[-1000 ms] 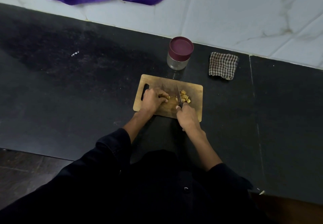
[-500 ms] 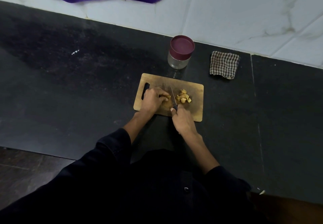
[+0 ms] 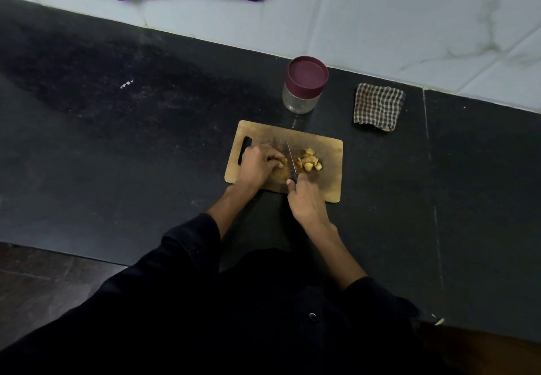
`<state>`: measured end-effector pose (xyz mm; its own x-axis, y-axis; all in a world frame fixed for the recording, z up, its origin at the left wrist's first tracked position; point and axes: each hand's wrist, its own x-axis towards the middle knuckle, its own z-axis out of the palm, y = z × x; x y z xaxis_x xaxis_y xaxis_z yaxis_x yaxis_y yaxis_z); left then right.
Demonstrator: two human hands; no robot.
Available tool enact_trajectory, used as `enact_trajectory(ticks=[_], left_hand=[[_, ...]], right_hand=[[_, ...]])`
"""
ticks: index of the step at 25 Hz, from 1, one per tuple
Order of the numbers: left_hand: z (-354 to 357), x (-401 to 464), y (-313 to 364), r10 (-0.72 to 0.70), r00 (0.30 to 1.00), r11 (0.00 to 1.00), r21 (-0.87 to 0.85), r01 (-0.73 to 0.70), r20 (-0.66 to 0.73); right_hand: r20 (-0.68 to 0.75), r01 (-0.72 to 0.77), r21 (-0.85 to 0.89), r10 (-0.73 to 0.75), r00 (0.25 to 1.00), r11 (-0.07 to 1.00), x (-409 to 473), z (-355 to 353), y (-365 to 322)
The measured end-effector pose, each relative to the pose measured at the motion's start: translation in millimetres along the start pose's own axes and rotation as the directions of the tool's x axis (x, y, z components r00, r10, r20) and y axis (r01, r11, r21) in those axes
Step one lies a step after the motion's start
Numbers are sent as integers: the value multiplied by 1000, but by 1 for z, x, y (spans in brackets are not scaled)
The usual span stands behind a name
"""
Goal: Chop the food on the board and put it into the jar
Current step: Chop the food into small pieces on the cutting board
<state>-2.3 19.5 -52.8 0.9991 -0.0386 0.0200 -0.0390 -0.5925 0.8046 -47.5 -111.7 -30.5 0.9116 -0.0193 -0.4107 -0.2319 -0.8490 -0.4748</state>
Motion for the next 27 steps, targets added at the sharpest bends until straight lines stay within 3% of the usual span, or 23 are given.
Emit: enact_trajectory(ticks=[6,19,27], left_hand=[[0,0,-1,-9,1000,1000,-2,9,10],[0,2,-2,-4,1000,1000,-16,4,-6],[1,2,-4,9,1000,1000,-22,-10,-14]], right_hand=[[62,-17,-53,20,998,998,2,2,-1],[-39,39,23,-38,998,999,-2,2,-2],[-32,24,-51,-26,999,998,-1,2,-6]])
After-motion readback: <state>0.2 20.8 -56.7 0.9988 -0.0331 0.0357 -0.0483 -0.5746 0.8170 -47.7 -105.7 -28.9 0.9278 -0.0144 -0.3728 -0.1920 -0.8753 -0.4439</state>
